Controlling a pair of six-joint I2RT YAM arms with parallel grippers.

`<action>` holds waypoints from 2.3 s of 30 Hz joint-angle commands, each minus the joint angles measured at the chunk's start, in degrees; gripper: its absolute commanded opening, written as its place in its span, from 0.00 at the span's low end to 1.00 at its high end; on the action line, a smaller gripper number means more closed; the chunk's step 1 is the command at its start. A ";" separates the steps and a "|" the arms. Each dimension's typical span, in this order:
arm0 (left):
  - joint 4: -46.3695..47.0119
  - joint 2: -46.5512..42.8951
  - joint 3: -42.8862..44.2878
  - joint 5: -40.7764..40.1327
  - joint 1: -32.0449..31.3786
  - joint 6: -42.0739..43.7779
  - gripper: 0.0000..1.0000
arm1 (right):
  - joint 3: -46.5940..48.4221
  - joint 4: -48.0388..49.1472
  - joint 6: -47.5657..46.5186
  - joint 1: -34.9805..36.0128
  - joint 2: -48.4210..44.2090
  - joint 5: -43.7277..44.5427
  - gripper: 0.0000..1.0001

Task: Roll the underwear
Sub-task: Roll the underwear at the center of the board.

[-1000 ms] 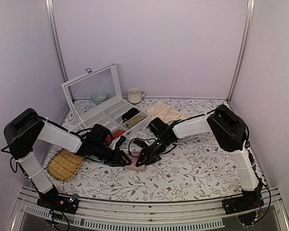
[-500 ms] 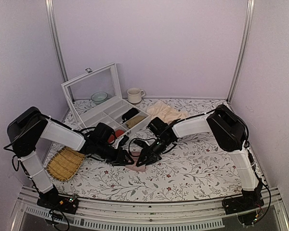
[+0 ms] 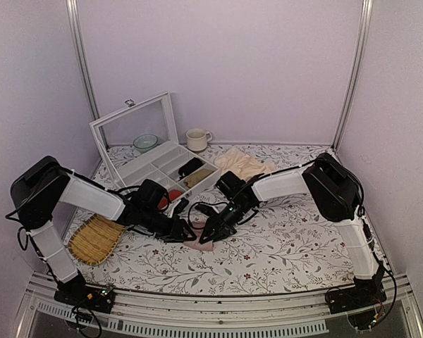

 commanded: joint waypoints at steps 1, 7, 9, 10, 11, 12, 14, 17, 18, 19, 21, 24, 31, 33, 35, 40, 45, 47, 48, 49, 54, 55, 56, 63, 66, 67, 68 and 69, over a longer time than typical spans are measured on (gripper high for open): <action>-1.51 0.66 0.40 0.86 -1.83 -0.09 0.41 | 0.03 -0.02 -1.21 0.18 4.94 6.09 0.01; -2.92 0.01 0.64 0.86 -1.44 -0.09 0.41 | -0.76 0.85 -1.33 0.20 4.39 6.80 0.00; -3.12 -0.80 0.48 0.86 -1.17 -0.09 0.41 | -0.74 0.82 -1.18 0.17 4.52 7.01 0.00; -3.22 -1.71 0.35 0.86 -0.99 -0.09 0.41 | -0.80 0.82 -1.22 0.14 4.50 6.93 0.00; -3.08 -2.67 0.05 0.86 -0.64 -0.09 0.41 | -0.82 0.82 -1.11 0.18 4.57 7.05 0.00; -2.77 -3.48 -0.31 0.86 -0.16 -0.09 0.41 | -0.82 0.82 -1.12 0.19 4.57 7.09 0.00; -3.27 -4.89 -0.57 3.10 0.83 2.69 0.64 | -0.82 0.89 -1.06 0.21 4.59 7.10 0.00; -4.38 -6.68 -0.65 3.99 2.09 3.11 0.69 | -0.74 0.90 -1.06 0.14 4.60 6.99 0.00; -4.63 -7.41 -0.79 3.97 2.47 3.23 0.73 | -0.66 0.90 -1.06 0.18 4.61 7.03 0.00; -4.79 -8.11 -0.90 4.05 2.61 3.43 0.75 | -0.65 0.90 -1.06 0.15 4.65 7.06 0.00; -5.30 -8.25 -0.49 4.18 2.55 3.73 0.77 | -0.65 0.90 -1.10 0.17 4.66 7.05 0.00; -5.96 -6.35 -0.15 4.20 2.33 4.11 0.77 | -0.65 0.97 -1.14 0.20 4.67 7.00 0.00; -5.49 -2.10 -0.82 3.09 1.61 4.03 0.75 | -0.91 1.17 -1.06 0.14 4.63 7.17 0.00; -5.18 -1.27 -0.78 3.16 1.19 3.80 0.75 | -0.87 1.16 -1.03 0.18 4.66 7.06 0.00; -5.05 -0.40 -0.23 3.07 0.51 3.70 0.71 | -0.82 1.17 -1.02 0.19 4.63 7.04 0.00; -3.69 2.30 0.84 3.80 -0.50 2.70 0.35 | -0.73 1.09 -1.04 0.18 4.67 7.11 0.00; -4.27 2.80 0.78 2.92 -0.56 2.76 0.00 | -0.82 0.83 -1.31 0.16 4.49 7.18 0.00; -4.53 2.50 0.66 2.66 -0.50 2.80 0.00 | -0.82 0.82 -1.47 0.22 4.42 7.33 0.00; -4.69 2.42 0.77 2.57 -0.46 2.85 0.00 | -0.78 0.83 -1.49 0.22 4.50 7.50 0.00; -4.87 2.31 0.83 2.51 -0.35 2.90 0.00 | -0.74 0.82 -1.58 0.20 4.57 7.56 0.00; -5.17 2.06 1.05 2.61 -0.09 3.43 0.00 | -1.23 1.20 -2.77 0.45 3.14 8.52 0.04; -5.36 2.06 1.15 2.71 -0.02 3.61 0.00 | -1.93 2.15 -3.00 0.60 2.14 9.03 0.10; -5.64 2.06 1.26 2.76 0.07 3.87 0.00 | -2.64 3.22 -3.28 0.65 1.59 9.51 0.18; -8.12 2.40 1.92 3.72 0.66 6.19 0.00 | -7.63 11.31 -5.43 1.84 -9.99 16.67 0.35; -9.66 2.67 2.52 4.07 0.95 7.52 0.00 | -9.91 13.74 -8.15 3.47 -14.47 22.40 0.37; -10.16 2.67 2.76 4.24 1.02 7.96 0.00 | -10.64 14.34 -8.88 4.08 -15.86 24.50 0.37; -10.66 2.67 3.02 4.35 1.06 8.42 0.00 | -11.50 15.08 -9.93 4.76 -17.14 26.37 0.38; -11.15 2.70 3.22 4.26 1.20 8.79 0.00 | -12.49 16.14 -10.59 5.36 -18.53 28.34 0.39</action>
